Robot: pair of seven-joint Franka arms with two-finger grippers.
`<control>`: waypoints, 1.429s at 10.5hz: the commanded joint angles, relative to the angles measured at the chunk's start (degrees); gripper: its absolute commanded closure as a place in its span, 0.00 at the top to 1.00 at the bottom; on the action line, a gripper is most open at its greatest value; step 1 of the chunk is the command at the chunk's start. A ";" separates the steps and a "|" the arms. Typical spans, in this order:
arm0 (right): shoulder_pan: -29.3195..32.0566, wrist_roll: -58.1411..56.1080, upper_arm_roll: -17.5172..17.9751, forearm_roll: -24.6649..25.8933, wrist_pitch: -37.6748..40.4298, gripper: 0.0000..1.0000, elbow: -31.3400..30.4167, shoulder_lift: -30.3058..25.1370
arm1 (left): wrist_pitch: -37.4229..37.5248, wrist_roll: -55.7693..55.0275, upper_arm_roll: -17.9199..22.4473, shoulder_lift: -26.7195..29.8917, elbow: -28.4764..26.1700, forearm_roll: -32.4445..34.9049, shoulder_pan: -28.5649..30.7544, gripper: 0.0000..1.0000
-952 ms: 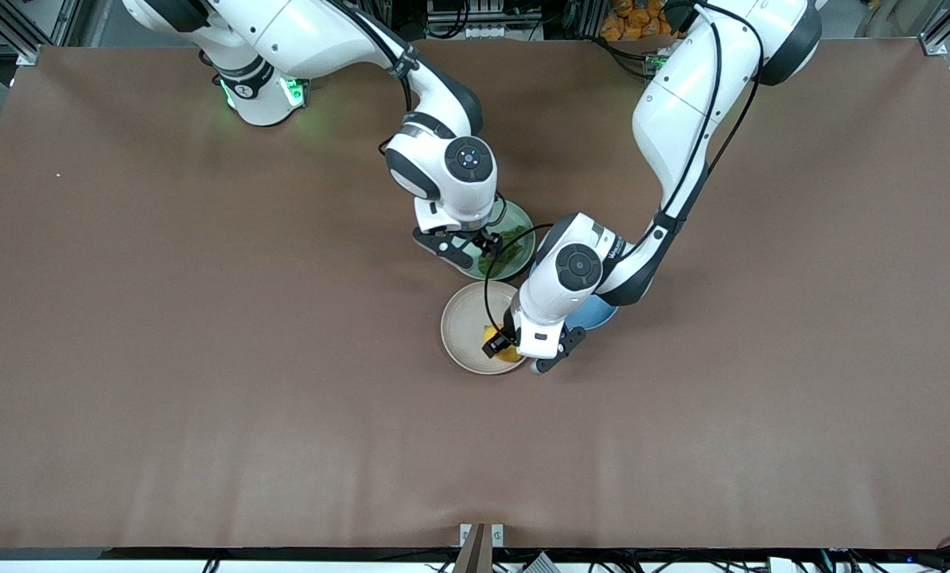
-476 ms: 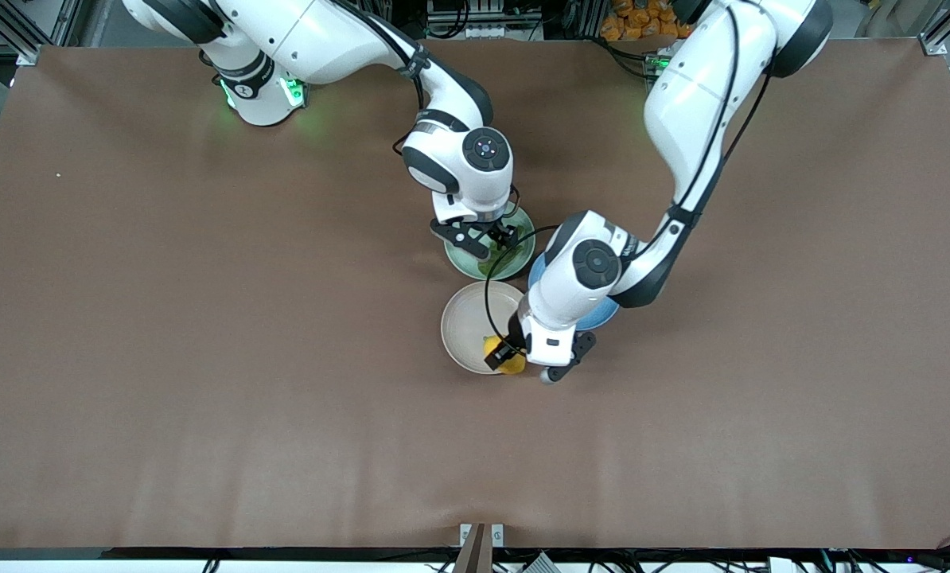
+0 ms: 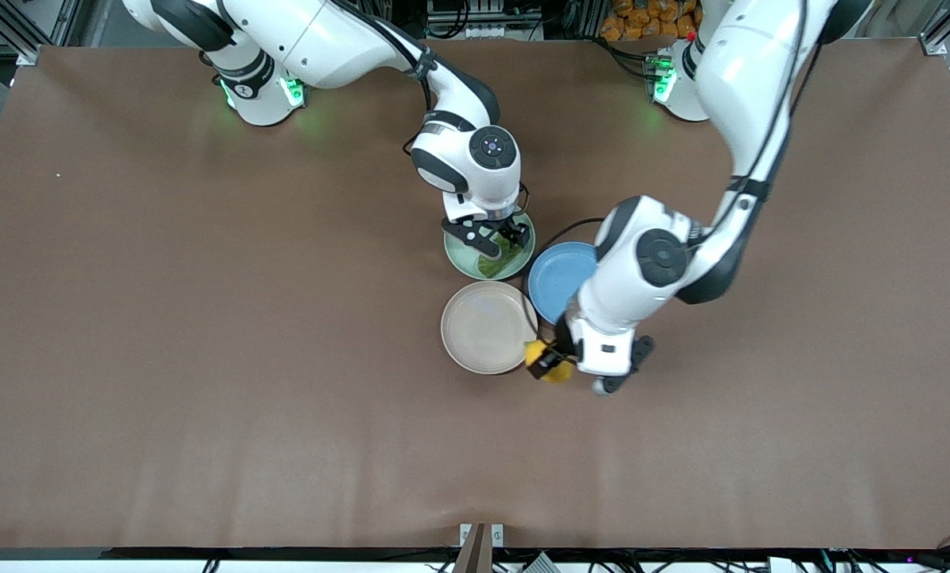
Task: Pick lemon and lettuce from plates
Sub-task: 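Lift the lemon with the left gripper while the right gripper grasps lettuce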
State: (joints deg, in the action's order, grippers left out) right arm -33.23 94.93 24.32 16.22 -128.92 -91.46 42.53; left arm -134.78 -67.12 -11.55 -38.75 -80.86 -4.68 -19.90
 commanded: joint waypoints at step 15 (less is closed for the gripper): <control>-0.26 0.70 -0.06 5.84 0.60 0.41 8.05 9.15 | 11.74 45.15 0.30 1.31 -9.58 16.28 21.04 0.00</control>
State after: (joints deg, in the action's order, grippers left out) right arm -33.98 95.10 23.77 20.56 -129.26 -84.37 50.52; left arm -123.23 -22.34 -10.61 -37.59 -88.53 10.24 1.08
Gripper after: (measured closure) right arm 0.300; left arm 0.339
